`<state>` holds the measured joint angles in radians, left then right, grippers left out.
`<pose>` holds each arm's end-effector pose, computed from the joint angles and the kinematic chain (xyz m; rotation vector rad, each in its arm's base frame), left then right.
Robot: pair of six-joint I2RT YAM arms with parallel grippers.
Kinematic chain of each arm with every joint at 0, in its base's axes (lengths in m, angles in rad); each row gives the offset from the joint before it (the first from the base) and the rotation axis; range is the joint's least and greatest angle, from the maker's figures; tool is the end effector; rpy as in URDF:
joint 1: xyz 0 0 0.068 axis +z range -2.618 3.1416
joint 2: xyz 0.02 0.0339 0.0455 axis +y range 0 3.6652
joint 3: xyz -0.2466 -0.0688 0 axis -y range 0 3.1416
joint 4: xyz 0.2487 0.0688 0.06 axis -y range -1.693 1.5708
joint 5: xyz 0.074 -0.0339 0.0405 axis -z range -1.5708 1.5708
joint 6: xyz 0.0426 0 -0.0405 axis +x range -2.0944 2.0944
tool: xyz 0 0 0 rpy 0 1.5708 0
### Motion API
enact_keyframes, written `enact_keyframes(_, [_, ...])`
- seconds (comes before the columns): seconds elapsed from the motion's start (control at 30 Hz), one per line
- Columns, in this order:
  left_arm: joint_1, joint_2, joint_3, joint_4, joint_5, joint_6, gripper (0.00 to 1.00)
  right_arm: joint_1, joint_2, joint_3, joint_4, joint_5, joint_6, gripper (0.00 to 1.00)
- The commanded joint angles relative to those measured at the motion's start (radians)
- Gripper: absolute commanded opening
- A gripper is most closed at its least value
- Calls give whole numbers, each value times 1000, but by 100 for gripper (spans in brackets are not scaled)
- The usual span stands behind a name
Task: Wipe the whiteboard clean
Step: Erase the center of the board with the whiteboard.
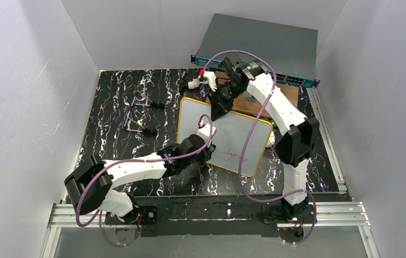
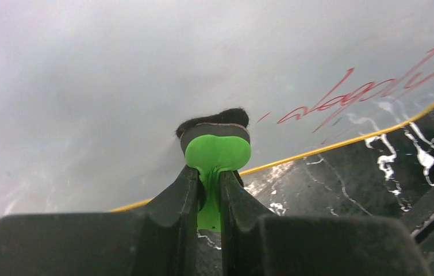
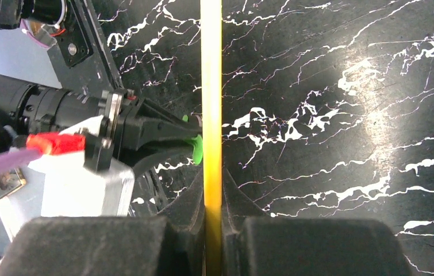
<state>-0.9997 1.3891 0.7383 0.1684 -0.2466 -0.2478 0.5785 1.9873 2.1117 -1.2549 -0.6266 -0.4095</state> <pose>0.1773 -0.2567 0.1996 0.6164 1.9851 -0.5241 0.3257 0.2425 0.3313 -1.4101 2.2176 0.8956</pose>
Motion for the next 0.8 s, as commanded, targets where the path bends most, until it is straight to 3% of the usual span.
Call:
enact_keyframes(0.0, [42,-29,-86,43,-71,-51,0,12,-3,41,-8,-91,83,1])
enact_keyframes(0.27, [20,55,-67,174,-17,9,0,12,-35,-36,96,-80,221,1])
enact_keyframes(0.5, [-77,141,-5,191,-103,46,0,12,-78,-113,158,-126,274,1])
enact_keyframes(0.77, [-99,128,9,222,-219,64,0,12,-98,-148,172,-169,279,1])
